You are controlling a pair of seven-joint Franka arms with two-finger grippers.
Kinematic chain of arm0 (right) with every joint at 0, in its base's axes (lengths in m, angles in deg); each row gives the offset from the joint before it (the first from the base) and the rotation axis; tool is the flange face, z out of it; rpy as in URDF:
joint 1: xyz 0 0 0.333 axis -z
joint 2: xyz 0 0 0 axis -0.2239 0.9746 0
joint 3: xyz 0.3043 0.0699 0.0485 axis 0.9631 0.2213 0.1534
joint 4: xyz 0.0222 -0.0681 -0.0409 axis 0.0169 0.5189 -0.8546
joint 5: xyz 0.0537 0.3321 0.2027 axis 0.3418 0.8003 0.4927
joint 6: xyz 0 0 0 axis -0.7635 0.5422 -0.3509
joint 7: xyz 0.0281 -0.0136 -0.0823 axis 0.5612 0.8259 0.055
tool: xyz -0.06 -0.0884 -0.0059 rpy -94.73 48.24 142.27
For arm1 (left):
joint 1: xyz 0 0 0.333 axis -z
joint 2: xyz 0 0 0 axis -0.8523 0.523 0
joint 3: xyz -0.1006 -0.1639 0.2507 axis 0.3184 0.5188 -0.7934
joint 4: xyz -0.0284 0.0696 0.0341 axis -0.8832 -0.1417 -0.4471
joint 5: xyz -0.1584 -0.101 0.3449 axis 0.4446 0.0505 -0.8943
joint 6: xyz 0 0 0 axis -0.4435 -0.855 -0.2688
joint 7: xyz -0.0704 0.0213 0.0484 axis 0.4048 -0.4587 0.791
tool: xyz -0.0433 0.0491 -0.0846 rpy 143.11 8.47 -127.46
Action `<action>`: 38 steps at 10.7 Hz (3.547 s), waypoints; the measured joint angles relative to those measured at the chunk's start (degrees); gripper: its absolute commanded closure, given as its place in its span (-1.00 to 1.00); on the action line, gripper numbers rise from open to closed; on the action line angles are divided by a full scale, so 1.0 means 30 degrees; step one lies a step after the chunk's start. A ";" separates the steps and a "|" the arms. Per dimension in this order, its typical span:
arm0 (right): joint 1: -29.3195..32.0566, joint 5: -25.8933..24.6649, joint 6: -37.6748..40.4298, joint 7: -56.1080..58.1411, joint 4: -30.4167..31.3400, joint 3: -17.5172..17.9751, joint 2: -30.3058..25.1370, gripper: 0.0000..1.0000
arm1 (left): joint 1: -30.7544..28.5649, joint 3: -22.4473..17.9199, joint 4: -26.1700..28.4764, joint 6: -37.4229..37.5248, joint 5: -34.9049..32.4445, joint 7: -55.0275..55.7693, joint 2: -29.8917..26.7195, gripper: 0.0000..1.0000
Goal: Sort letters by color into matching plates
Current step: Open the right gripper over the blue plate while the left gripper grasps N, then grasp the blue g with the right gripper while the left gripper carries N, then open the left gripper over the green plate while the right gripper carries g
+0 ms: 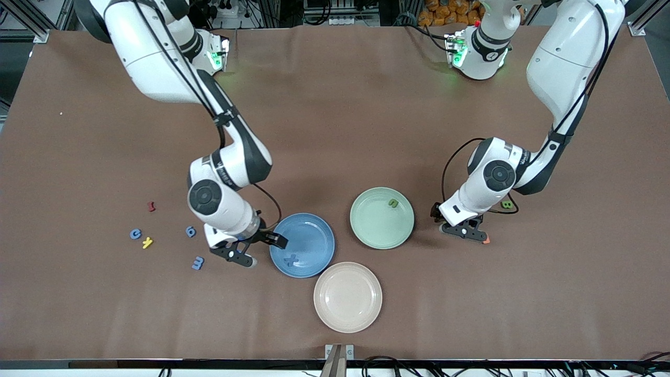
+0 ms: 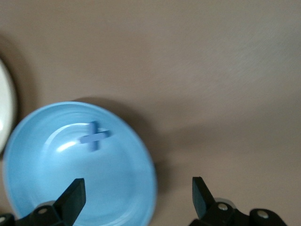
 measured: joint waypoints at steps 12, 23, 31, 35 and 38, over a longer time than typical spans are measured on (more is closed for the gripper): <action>0.5636 -0.1104 -0.0507 2.0888 0.7123 -0.0516 -0.3792 -1.00 | 0.0030 -0.0154 -0.0820 0.0028 0.0000 0.0152 0.0196 1.00; 0.5797 -0.1697 -0.6172 2.1736 1.0115 -0.0470 -0.3279 -0.96 | 0.1111 0.1252 -0.3193 0.5578 0.0007 0.2508 -0.2151 1.00; 0.5715 -0.2382 -0.6676 2.1816 1.0097 -0.0311 -0.3108 0.79 | 0.2684 0.2510 -0.3878 0.5659 0.0651 0.5773 -0.1827 1.00; 0.5726 -0.2446 -0.6668 2.1813 1.0093 -0.0318 -0.3166 0.83 | 0.4009 0.2505 -0.4047 0.5629 0.0660 0.7482 -0.0656 1.00; 0.5760 -0.2420 -0.6120 2.0401 0.9785 -0.0361 -0.3373 0.83 | 0.4554 0.2498 -0.4560 0.5592 0.0660 0.8845 0.0026 -0.98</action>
